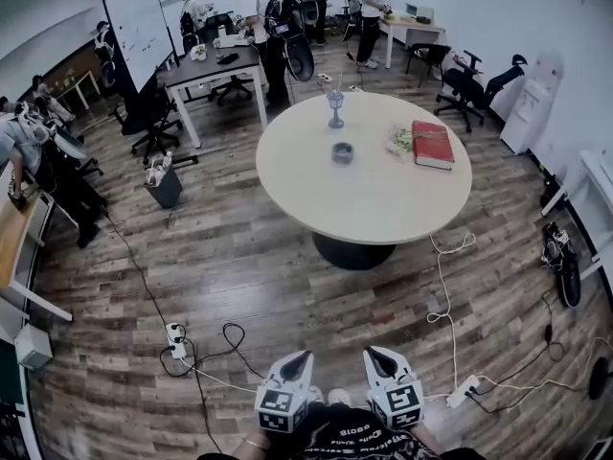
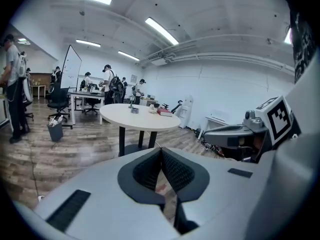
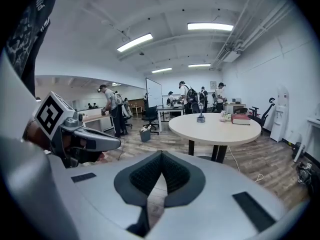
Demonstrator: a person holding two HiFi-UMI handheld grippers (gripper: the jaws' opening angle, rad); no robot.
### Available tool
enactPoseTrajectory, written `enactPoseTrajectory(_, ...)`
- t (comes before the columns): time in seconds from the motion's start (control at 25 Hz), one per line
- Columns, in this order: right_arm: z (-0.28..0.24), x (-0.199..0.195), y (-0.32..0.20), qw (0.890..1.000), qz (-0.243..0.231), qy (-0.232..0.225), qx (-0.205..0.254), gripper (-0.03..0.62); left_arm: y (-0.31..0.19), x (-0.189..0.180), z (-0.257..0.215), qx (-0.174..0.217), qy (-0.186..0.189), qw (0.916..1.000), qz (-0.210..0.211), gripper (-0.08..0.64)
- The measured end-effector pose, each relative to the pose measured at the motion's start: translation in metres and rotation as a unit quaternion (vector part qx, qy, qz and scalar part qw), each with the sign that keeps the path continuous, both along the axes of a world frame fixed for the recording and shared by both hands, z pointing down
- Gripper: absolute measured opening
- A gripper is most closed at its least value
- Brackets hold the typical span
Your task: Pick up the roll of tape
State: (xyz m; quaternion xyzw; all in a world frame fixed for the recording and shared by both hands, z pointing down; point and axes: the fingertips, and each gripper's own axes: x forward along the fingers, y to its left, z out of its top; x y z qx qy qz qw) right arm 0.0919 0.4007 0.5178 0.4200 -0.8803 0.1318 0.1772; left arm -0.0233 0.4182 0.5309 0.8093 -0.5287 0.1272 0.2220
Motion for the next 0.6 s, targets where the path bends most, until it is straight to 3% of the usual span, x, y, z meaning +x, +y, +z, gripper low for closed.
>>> enactPoseTrajectory(0.32,0.002,0.018,0.004,0.999,0.042,-0.029,-0.009,0.022,0.006,-0.003,-0.002,0.013,-0.002,0.9997,-0.022,0.023)
enactPoseTrajectory(0.4,0.003,0.024,0.005,0.998,0.049,-0.038,-0.013,0.135,0.009,-0.002,-0.003,0.015,0.002,0.9996,-0.023,0.029)
enactPoseTrajectory(0.52,0.004,0.025,0.008,0.998,0.042,-0.053,-0.02,0.257,0.013,0.002,-0.005,0.014,0.008,0.9997,-0.019,0.226)
enactPoseTrajectory(0.6,0.006,0.024,0.01,0.997,0.036,-0.062,-0.029,0.34,0.014,0.001,-0.002,0.01,0.001,0.9998,-0.019,0.284)
